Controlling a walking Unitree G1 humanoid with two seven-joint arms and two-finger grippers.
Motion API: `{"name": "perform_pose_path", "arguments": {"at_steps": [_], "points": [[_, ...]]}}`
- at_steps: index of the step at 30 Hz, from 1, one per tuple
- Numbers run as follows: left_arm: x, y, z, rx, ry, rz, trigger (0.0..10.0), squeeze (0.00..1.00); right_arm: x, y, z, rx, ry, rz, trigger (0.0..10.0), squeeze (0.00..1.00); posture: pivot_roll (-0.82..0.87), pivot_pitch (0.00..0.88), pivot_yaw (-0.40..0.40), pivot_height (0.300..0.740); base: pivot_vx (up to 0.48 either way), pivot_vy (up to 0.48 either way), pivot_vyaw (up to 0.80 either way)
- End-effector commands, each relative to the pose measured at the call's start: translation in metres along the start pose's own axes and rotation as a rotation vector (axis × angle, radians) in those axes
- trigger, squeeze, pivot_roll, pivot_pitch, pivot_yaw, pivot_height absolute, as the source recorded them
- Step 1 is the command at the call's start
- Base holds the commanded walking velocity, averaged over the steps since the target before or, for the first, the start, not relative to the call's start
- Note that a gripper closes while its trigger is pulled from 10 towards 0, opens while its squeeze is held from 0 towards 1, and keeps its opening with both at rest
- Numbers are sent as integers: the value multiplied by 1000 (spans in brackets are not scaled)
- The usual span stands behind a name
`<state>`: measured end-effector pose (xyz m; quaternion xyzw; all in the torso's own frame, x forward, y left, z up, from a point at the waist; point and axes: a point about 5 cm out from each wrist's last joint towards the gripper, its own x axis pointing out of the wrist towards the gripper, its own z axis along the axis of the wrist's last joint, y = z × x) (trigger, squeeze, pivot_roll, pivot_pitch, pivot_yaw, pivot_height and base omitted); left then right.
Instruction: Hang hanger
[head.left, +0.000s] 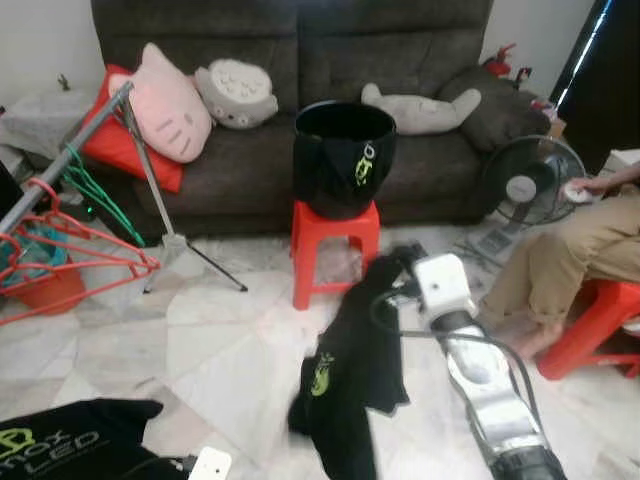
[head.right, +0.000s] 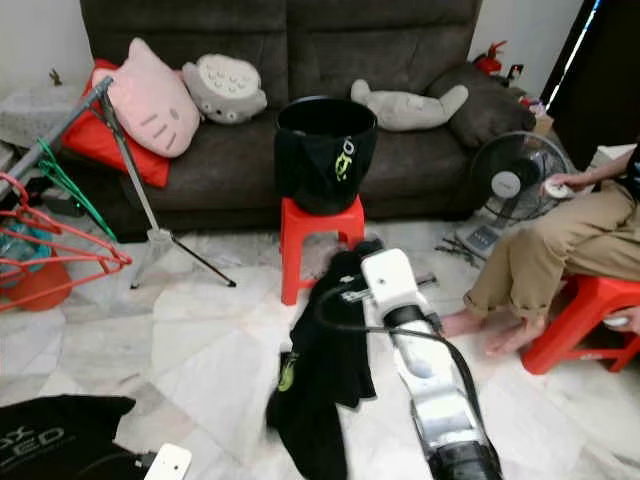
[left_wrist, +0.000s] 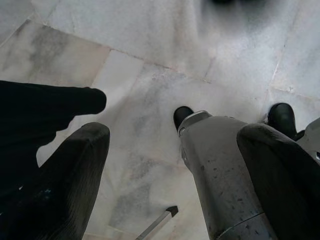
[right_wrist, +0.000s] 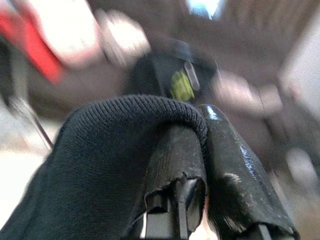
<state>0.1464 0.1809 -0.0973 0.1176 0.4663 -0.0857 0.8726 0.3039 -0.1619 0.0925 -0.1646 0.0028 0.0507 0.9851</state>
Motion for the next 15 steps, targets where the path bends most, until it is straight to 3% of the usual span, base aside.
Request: {"name": "perform_pose_path", "arguments": {"at_steps": [1,4,7,9,15], "points": [[-4,-6,-17,-2,67,-16,10000,0,2,-9,-11,93,61,-86,10000,0,-46,0,-18,740,0,0,0],[-4,-6,-17,0,66,-6,10000,0,-2,-18,-40,142,231,-187,10000,0,-38,0,-18,740,0,0,0],[-4,-5,-17,0,62,14,10000,0,-5,-21,-54,274,311,-242,10000,0,-35,0,-15,740,0,0,0],[-4,-4,-17,5,59,22,10000,0,-6,-20,-58,323,337,-256,10000,0,-36,0,-12,740,0,0,0],[-5,-1,-18,-59,21,89,10000,0,-1,-13,-53,328,294,-207,10000,0,-26,0,-7,740,0,0,0]]}}
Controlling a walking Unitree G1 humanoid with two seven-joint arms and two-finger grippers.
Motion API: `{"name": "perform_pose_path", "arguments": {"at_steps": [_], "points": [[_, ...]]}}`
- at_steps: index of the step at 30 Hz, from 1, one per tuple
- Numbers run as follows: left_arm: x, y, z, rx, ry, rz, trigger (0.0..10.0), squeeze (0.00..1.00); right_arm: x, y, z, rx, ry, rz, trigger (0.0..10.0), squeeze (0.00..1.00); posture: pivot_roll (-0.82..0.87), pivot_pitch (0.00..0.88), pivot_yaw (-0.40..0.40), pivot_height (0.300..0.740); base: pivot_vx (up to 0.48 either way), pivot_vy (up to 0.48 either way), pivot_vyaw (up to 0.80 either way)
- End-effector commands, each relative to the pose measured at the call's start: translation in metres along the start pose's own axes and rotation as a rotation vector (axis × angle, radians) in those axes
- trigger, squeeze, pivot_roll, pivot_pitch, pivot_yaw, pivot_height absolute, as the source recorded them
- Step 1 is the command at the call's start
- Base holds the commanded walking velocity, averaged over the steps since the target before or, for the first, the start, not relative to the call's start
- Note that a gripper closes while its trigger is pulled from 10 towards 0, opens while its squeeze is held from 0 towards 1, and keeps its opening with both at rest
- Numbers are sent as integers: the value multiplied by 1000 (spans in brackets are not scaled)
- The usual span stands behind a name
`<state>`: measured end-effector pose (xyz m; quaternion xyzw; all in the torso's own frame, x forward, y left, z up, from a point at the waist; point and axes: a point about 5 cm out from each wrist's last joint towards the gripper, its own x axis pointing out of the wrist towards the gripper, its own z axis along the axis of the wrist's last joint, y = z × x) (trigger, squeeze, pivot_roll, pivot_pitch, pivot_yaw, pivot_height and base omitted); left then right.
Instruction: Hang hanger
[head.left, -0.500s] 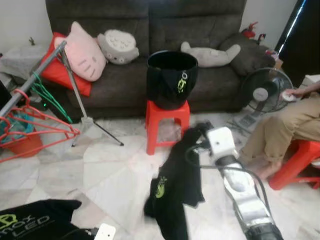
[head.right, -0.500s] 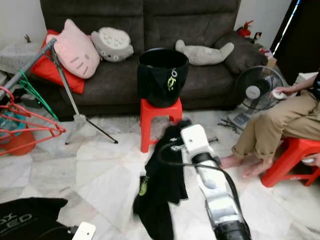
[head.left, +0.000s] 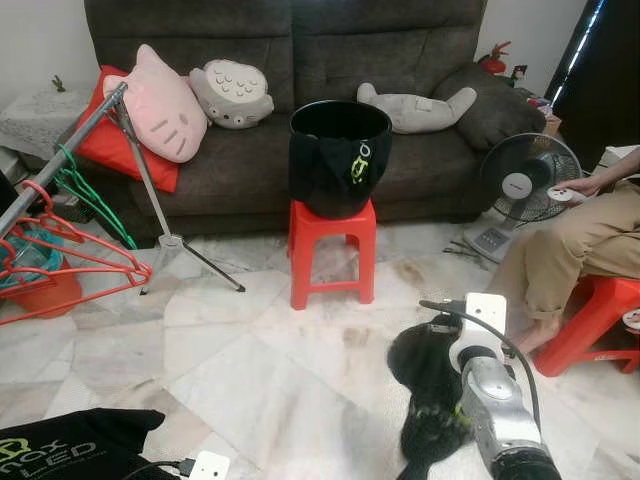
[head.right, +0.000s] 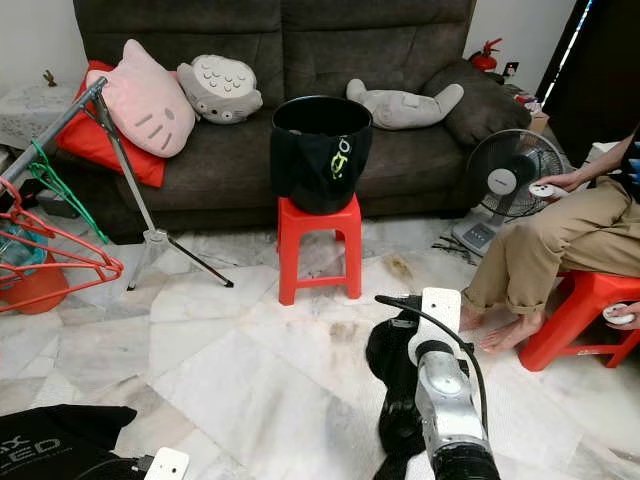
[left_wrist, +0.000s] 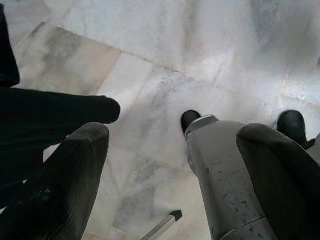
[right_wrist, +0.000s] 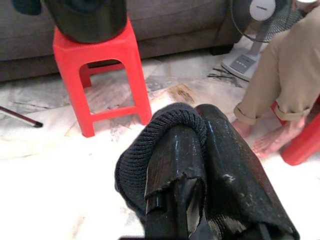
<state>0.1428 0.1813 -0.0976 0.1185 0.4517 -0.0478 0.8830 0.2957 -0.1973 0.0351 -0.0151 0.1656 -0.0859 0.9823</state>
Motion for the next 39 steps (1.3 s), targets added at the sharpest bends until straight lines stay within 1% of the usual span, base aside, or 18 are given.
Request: {"name": "perform_pose_path", "arguments": {"at_steps": [1,3,4,5,7,8,9,10,13,17,19,20,22,25,28,31,36,39], "points": [[-4,1,-15,-21,45,34,10000,0,4,7,14,19,-55,24,10000,0,-25,0,-6,740,0,0,0],[-5,1,-15,-64,33,41,10000,0,4,12,15,28,-64,47,10000,0,-24,0,-4,740,0,0,0],[-5,1,-15,-36,41,45,10000,0,4,13,15,23,-68,52,10000,0,-27,0,-1,740,0,0,0],[-5,3,-16,32,53,70,10000,0,4,12,16,9,-77,43,10000,0,-27,0,2,740,0,0,0],[-5,4,-16,28,42,77,10000,0,4,11,17,6,-82,35,10000,0,-27,0,2,740,0,0,0],[1,22,11,1,-60,90,10000,0,4,9,18,8,-83,29,10000,0,-15,0,-2,740,0,0,0],[1,28,18,-3,-94,93,10000,0,4,8,17,3,-83,26,10000,0,-13,0,-3,740,0,0,0],[2,31,21,-15,-105,95,10000,0,5,8,17,-6,-81,24,10000,0,-13,0,-3,740,0,0,0],[1,32,16,-28,-87,97,10000,0,5,7,15,0,-72,9,10000,0,-16,0,-2,740,0,0,0],[0,33,11,-29,-68,101,10000,0,7,4,18,43,-79,-54,10000,0,-19,0,-1,740,0,0,0],[0,34,13,-50,-82,109,10000,0,7,5,19,50,-80,-59,10000,0,-20,0,-2,740,0,0,0],[0,36,14,-45,-81,116,10000,0,7,6,19,44,-85,-58,10000,0,-20,0,-2,740,0,0,0],[1,39,18,-89,-102,133,10000,0,6,7,19,20,-100,-56,10000,0,-18,0,-4,740,0,0,0],[1,42,20,-73,-92,153,10000,0,6,7,16,31,-87,-58,10000,0,-17,0,-6,740,0,0,0],[2,42,22,-49,-89,145,10000,0,6,9,14,28,-84,-54,10000,0,-17,0,-6,740,0,0,0],[2,42,23,-58,-96,163,10000,0,5,10,14,24,-93,-40,10000,0,-15,0,-10,740,0,-354,0],[3,41,25,-72,-99,160,10000,0,6,13,17,12,-111,-23,10000,0,-17,0,-11,740,0,-407,0],[3,40,25,-73,-102,155,10000,0,5,13,20,17,-131,-26,10000,0,-16,0,-13,740,0,-416,669]]}}
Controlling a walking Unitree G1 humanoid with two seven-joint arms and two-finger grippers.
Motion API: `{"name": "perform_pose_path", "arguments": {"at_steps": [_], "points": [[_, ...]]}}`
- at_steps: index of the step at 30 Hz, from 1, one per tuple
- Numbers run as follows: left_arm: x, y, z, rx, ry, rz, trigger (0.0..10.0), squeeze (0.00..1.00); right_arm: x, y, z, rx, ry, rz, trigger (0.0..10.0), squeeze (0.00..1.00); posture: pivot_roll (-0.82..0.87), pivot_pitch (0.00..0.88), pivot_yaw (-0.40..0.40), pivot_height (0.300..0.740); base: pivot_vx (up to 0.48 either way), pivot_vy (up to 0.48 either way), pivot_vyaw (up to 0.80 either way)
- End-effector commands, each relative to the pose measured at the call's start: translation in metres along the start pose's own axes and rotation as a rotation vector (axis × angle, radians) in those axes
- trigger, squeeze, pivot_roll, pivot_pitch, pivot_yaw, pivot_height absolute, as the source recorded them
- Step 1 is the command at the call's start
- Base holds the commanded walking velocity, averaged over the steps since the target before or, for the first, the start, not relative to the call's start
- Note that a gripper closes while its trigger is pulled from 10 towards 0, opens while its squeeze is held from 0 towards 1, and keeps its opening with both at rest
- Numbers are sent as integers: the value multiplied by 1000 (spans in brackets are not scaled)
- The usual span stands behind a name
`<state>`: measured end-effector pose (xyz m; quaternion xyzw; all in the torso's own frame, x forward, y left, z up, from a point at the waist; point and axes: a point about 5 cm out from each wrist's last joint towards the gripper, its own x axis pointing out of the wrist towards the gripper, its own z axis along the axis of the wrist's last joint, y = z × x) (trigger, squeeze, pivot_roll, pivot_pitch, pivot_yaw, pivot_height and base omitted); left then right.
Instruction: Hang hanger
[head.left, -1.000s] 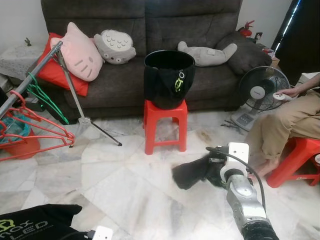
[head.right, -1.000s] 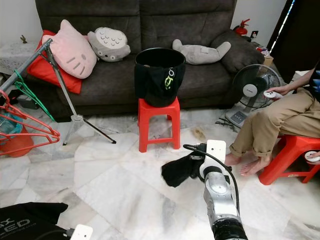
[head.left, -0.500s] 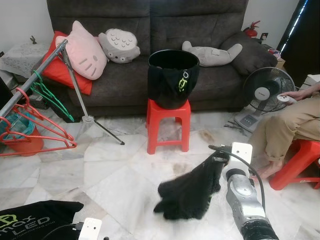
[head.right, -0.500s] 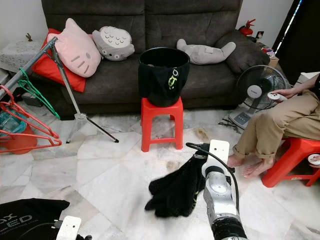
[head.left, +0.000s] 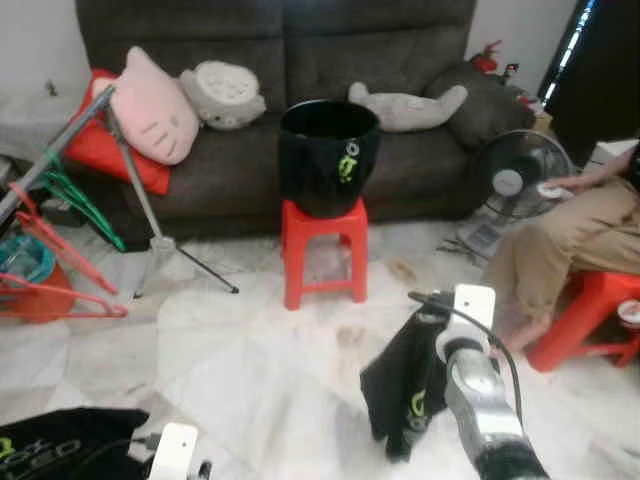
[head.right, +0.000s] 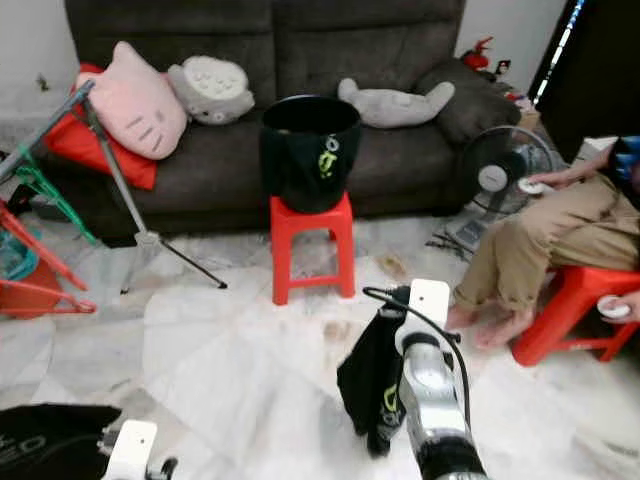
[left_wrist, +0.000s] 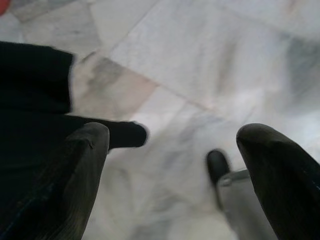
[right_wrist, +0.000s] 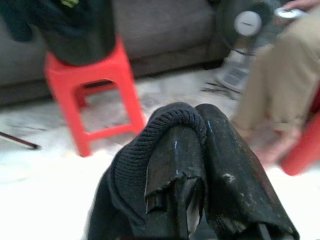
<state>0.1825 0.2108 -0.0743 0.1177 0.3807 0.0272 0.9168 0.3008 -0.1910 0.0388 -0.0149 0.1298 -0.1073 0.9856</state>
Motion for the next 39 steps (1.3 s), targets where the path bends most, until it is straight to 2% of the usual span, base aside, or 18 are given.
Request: {"name": "perform_pose_path", "arguments": {"at_steps": [1,7,14,23,39], "points": [[-4,1,-11,0,36,5,10000,0,4,7,15,5,-60,17,10000,0,-16,0,-13,740,0,-409,800],[-4,0,-13,1,42,1,10000,0,3,10,14,18,-62,33,10000,0,-13,0,-14,740,0,-388,800],[-4,0,-13,-11,45,-1,10000,0,4,9,15,18,-65,33,10000,0,-11,0,-17,740,0,0,800],[-3,1,-7,-37,-2,-3,10000,0,5,6,15,21,-65,21,10000,0,-9,0,-20,740,0,0,800],[-2,-1,-1,-38,-23,-5,10000,0,7,4,16,23,-66,18,10000,0,-7,0,-24,740,0,0,758]]}}
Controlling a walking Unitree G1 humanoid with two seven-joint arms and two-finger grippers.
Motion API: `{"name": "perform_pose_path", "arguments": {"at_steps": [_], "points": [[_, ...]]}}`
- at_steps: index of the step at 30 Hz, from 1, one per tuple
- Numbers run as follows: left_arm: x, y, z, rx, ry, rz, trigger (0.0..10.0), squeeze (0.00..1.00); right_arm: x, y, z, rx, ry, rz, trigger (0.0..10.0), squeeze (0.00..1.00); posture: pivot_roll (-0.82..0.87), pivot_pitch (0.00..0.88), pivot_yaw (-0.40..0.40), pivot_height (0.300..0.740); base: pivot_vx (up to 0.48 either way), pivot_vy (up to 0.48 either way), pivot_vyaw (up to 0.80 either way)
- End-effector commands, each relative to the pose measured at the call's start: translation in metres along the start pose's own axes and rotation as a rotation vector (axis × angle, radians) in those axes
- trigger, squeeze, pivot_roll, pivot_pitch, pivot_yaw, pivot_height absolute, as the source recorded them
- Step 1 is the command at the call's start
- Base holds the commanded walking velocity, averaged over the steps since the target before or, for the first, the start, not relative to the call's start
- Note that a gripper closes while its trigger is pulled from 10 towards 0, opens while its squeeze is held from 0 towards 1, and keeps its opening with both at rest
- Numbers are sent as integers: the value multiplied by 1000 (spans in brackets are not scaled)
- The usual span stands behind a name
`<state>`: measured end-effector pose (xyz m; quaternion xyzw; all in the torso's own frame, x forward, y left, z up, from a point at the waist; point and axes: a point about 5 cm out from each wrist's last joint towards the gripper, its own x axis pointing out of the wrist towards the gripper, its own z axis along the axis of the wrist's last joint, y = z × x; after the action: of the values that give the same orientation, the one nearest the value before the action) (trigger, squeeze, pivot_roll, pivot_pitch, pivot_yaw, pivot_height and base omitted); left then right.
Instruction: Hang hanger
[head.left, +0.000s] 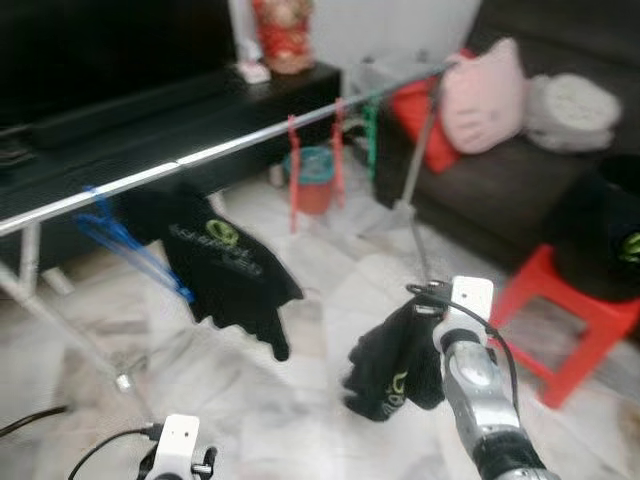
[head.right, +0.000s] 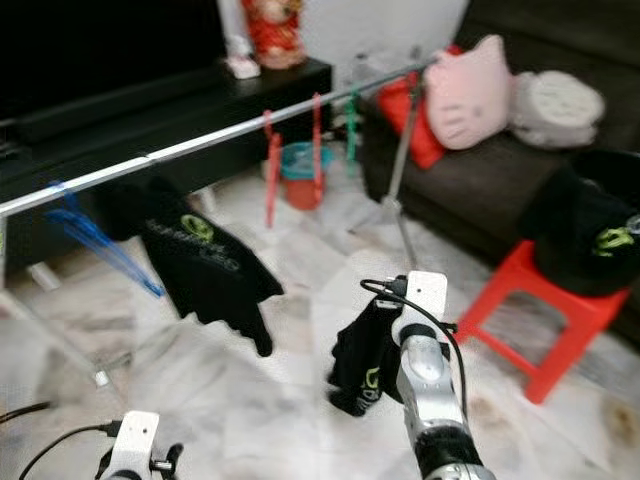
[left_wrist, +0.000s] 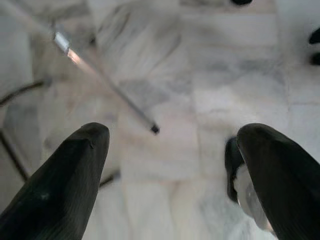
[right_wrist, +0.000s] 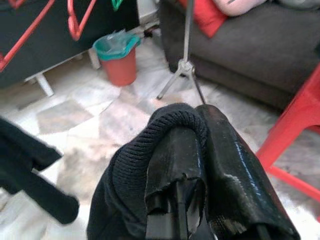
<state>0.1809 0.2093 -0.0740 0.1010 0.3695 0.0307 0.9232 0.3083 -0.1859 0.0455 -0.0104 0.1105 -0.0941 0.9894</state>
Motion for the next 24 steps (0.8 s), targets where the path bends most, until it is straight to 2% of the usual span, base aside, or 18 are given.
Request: {"name": "perform_pose_path", "arguments": {"at_steps": [1,15,22,24], "points": [[0,0,0,-3,-1,0,10000,0,3,-2,7,13,-29,-10,10000,0,-7,0,-24,740,0,0,625],[0,-2,2,-6,-9,-8,10000,0,4,0,8,16,-27,-7,10000,0,-7,0,-24,740,0,0,581],[1,-5,4,14,-18,-20,10000,0,5,-1,9,8,-38,-8,10000,0,-5,0,-22,740,0,-72,0],[1,-4,4,10,-20,-11,10000,0,5,1,10,-9,-44,1,10000,0,-5,0,-22,740,0,-247,800]]}}
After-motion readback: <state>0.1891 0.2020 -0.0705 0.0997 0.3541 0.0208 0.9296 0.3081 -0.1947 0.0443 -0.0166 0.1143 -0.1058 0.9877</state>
